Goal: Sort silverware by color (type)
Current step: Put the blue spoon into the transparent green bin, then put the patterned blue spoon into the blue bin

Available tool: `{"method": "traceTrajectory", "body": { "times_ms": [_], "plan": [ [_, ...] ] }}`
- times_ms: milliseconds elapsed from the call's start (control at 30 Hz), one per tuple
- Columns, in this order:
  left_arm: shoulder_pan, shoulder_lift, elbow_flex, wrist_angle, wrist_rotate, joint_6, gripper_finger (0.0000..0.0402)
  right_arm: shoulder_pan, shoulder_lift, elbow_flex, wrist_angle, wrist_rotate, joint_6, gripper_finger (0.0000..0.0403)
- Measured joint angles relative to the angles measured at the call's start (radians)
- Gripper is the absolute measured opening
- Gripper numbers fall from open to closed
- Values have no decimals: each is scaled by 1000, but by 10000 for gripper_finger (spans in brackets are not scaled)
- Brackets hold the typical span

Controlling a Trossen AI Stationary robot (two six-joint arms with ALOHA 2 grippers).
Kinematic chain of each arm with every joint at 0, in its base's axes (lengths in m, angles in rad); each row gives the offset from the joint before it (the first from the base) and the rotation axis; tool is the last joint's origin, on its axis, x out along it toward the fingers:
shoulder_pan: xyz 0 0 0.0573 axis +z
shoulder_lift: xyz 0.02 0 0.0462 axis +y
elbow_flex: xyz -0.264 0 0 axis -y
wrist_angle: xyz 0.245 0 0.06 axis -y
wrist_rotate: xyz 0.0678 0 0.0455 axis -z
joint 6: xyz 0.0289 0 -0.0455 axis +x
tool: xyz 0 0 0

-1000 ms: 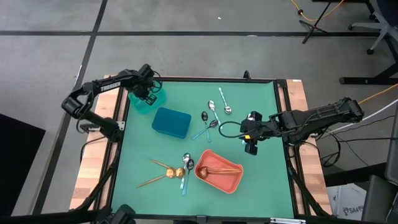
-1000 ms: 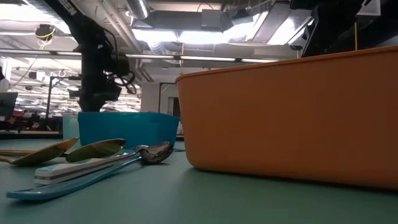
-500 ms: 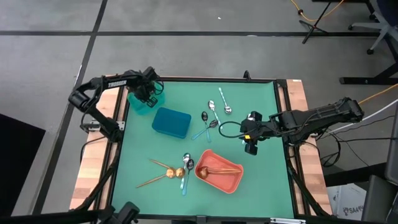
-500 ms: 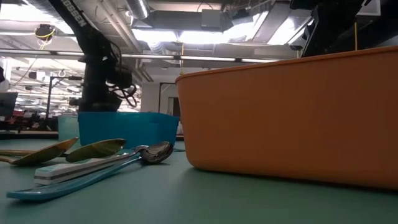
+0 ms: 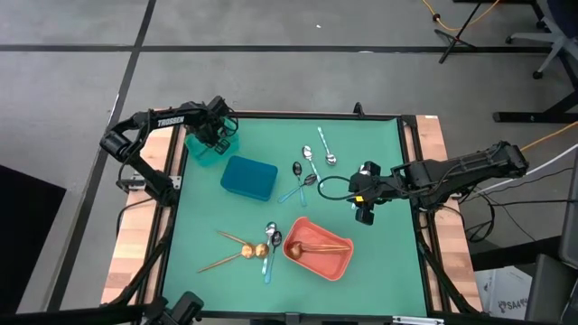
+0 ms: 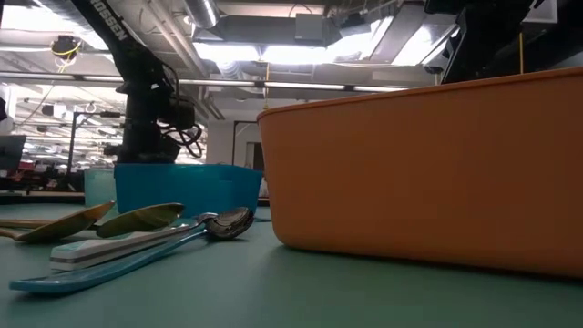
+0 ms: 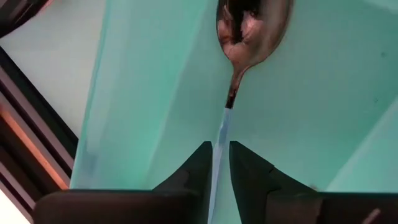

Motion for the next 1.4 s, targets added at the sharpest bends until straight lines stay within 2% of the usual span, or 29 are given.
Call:
{"method": "traceTrajectory", "body": {
  "times_ms": [600,1100,1400],
  "plan": [
    [0,0,0,1,3,-15,89,0,0,0,0,0,0,131],
    [0,-1,0,1,4,-9,81,0,0,0,0,0,0,131],
    [0,-109,-1,-4,27,-27,80,0,0,0,0,0,0,131]
  ]
}}
